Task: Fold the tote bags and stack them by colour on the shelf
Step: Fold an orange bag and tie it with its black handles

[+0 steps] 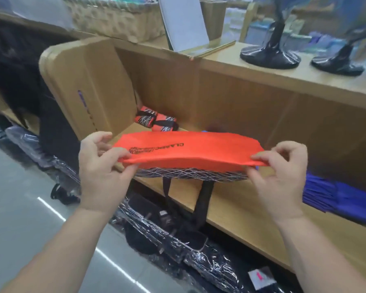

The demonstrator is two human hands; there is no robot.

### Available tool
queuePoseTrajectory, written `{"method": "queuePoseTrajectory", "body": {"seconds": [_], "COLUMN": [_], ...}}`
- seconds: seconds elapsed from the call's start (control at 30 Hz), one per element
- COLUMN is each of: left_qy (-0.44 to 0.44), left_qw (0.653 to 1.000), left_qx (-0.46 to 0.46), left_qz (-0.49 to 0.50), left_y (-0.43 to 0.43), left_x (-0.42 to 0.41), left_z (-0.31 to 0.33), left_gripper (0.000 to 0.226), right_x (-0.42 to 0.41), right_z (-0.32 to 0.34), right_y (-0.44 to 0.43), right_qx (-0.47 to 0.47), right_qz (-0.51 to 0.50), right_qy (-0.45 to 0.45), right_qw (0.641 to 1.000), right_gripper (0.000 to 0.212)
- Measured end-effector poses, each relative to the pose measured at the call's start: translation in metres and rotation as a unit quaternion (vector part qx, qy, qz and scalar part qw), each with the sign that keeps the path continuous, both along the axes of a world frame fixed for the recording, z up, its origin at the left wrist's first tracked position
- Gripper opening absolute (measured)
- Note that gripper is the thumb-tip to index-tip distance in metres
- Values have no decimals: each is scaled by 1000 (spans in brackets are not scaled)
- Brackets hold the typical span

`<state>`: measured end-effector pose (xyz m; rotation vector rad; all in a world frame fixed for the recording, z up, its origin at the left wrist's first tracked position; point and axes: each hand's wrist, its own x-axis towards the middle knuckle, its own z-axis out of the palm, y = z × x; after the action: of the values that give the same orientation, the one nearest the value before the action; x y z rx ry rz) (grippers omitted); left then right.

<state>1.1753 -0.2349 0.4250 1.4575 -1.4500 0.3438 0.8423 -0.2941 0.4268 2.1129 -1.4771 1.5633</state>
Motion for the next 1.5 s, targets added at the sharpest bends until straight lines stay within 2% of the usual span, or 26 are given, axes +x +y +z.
{"method": "queuePoseTrajectory", "body": {"seconds": [0.17,0.3,0.37,0.5,0.63,0.7,0.8,0.87,0.97,1.07,1.17,1.23,1.37,1.5], "left_qy": [-20,125,150,111,89,58,24,-3,-45,8,55,71,17,-59], "left_qw": [993,969,963,978,989,985,974,971,960,922,874,850,823,804], "left_qx": [106,207,218,161,26,-31,-33,9,123,225,317,347,378,385], "left_qz": [-52,-48,-51,-74,-116,-159,-223,-239,-246,-316,-364,-390,-423,-449], "left_y": [-25,-34,-51,-91,-110,-112,-108,-99,-85,-82,-91,-96,-110,-125], "left_x": [1,-4,-2,4,12,20,40,56,82,102,116,120,127,132], "left_z": [-36,-33,-18,28,61,59,30,-1,-52,-88,-107,-110,-110,-109], "left_gripper": [19,32,32,39,21,18,16,17,31,40,56,63,54,38], "right_x": [-15,-9,-8,-4,4,5,7,12,24,37,45,47,48,49], "right_z": [-37,-42,-36,3,38,40,21,-6,-62,-110,-132,-138,-133,-114], "right_y": [-23,-34,-51,-80,-70,-57,-33,-16,5,25,39,45,46,35], "right_qx": [79,227,250,179,24,-39,-54,-24,85,199,273,320,371,412], "right_qz": [69,120,124,117,65,41,12,6,38,46,45,32,27,27], "right_qy": [44,-44,-33,-30,-27,6,64,101,132,110,59,49,77,194], "right_qw": [994,965,960,976,997,998,996,995,987,973,959,946,925,890], "right_gripper": [12,30,25,17,23,25,27,27,30,30,27,38,56,58]}}
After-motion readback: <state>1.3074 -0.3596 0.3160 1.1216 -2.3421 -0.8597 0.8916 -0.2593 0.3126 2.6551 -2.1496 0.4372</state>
